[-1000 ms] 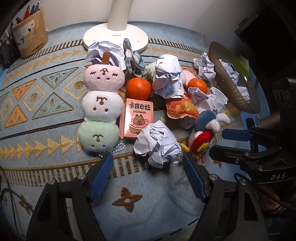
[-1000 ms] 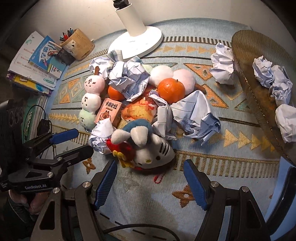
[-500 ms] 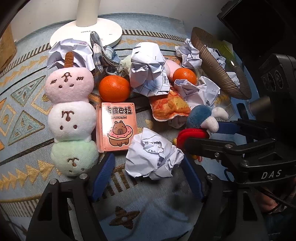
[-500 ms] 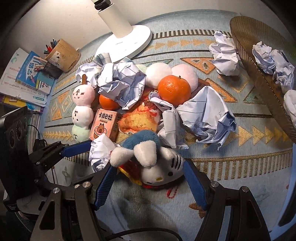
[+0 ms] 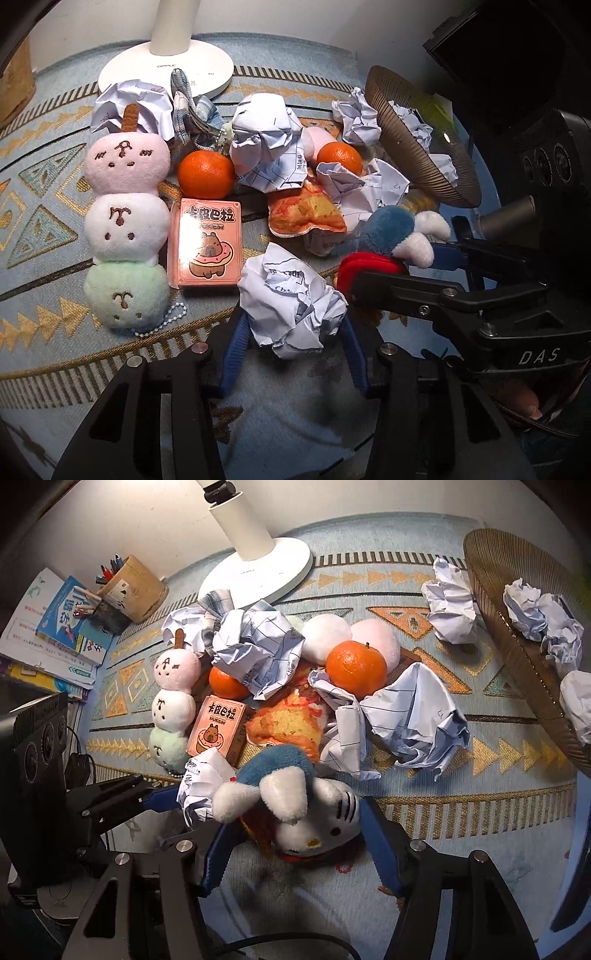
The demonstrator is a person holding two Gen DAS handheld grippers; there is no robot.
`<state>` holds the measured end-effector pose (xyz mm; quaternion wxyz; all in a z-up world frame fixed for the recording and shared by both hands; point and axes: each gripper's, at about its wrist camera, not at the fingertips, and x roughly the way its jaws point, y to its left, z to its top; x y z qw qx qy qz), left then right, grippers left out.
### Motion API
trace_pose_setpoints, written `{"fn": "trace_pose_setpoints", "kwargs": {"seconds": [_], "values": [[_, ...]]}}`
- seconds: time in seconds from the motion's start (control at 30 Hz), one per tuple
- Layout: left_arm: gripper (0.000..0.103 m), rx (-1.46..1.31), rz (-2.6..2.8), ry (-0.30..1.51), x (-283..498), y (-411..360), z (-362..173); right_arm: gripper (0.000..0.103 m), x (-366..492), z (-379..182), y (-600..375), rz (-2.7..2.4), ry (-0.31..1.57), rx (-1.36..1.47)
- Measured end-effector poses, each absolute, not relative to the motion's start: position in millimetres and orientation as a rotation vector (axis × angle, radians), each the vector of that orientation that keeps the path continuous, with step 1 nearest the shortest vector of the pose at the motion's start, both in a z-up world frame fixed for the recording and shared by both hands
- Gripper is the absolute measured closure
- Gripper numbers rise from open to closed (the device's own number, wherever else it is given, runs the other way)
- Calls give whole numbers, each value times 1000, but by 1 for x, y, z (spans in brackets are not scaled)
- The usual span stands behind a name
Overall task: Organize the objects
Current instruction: 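Grasp a white paper ball with the left gripper while the right grasps the Hello Kitty plush, then carry paper ball and Hello Kitty plush onto the glass plate and release both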
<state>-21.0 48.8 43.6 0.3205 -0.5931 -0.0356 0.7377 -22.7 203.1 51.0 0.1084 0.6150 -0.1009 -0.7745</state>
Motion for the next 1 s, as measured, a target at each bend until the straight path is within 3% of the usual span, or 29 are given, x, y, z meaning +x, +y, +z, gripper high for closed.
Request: {"fn": "trace_pose_setpoints", "kwargs": {"seconds": [0.5, 0.87, 1.0], "values": [[59, -1493, 2067, -198, 2, 76, 93, 39, -8, 102, 241, -2281, -341, 1673], [59, -1408, 2128, -143, 9, 131, 126, 39, -4, 123, 309, -2329, -396, 1631], [59, -1360, 2148, -121, 4, 151, 143, 39, -8, 146, 340, -2486, -303, 1610]]}}
